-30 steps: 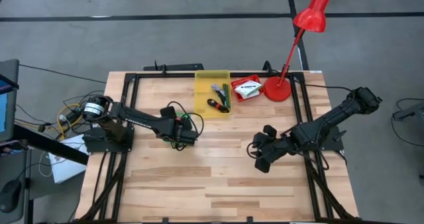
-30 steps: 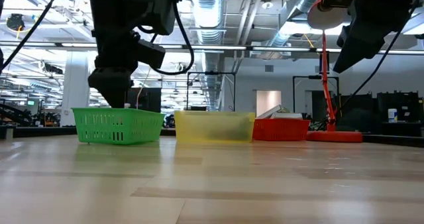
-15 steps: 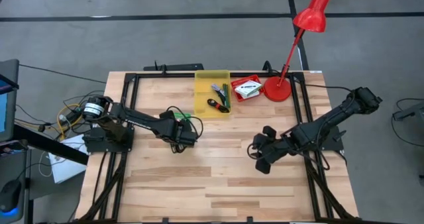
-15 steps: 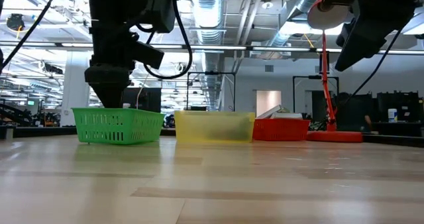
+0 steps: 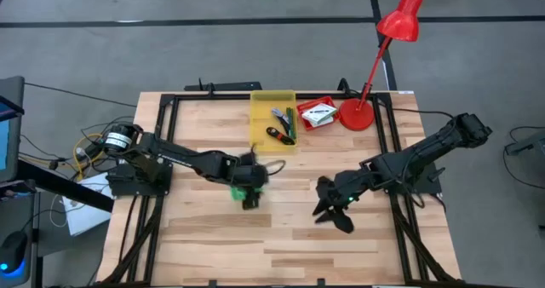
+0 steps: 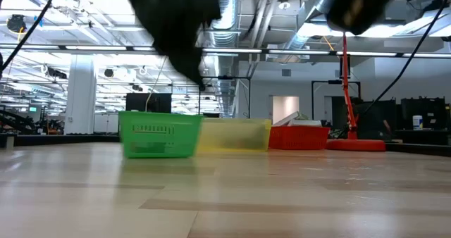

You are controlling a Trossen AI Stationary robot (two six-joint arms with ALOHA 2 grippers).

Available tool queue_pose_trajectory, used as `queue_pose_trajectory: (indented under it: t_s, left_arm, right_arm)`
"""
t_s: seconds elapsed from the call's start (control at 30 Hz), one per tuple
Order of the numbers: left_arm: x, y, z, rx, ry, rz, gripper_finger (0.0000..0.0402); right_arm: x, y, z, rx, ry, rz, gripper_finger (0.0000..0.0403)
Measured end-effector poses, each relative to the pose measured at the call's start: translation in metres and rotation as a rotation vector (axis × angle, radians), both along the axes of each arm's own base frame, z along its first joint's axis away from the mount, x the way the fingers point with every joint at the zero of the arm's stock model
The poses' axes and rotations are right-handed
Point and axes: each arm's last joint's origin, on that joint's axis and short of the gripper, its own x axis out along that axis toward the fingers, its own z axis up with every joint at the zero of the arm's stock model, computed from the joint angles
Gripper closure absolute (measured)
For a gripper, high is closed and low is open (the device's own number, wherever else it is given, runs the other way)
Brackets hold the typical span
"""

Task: Pick and place items into bin
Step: Return to Home Position

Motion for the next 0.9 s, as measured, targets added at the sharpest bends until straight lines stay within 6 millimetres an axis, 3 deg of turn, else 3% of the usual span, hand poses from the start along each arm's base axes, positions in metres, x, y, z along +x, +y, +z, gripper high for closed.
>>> queue_pose_trajectory:
  t_s: [0.1, 0.2, 0.4, 0.5, 0.67, 0.9]
  left_arm:
    - [0.012, -0.011, 0.026, -0.063, -0.25, -0.181, 0.0135]
    - [0.011, -0.014, 0.055, -0.074, -0.426, -0.261, 0.0135]
    - [-0.017, -0.015, 0.106, -0.046, -0.641, -0.343, 0.0135]
    - [-0.038, -0.014, 0.12, -0.054, -0.763, -0.364, 0.0135]
    - [-0.084, -0.005, 0.116, -0.064, -0.909, -0.361, 0.0135]
    - [-0.142, 0.008, 0.072, -0.142, -1.13, -0.307, 0.0135]
  right_arm:
    - [0.007, 0.003, 0.015, 0.104, -0.167, 0.184, 0.028]
    - [0.008, 0.002, 0.026, 0.153, -0.273, 0.285, 0.028]
    - [0.001, -0.01, 0.035, 0.121, -0.318, 0.313, 0.028]
    - [-0.005, -0.016, 0.04, 0.093, -0.339, 0.318, 0.028]
    - [-0.018, -0.025, 0.053, 0.056, -0.41, 0.321, 0.028]
    - [-0.038, -0.043, 0.069, 0.043, -0.451, 0.269, 0.028]
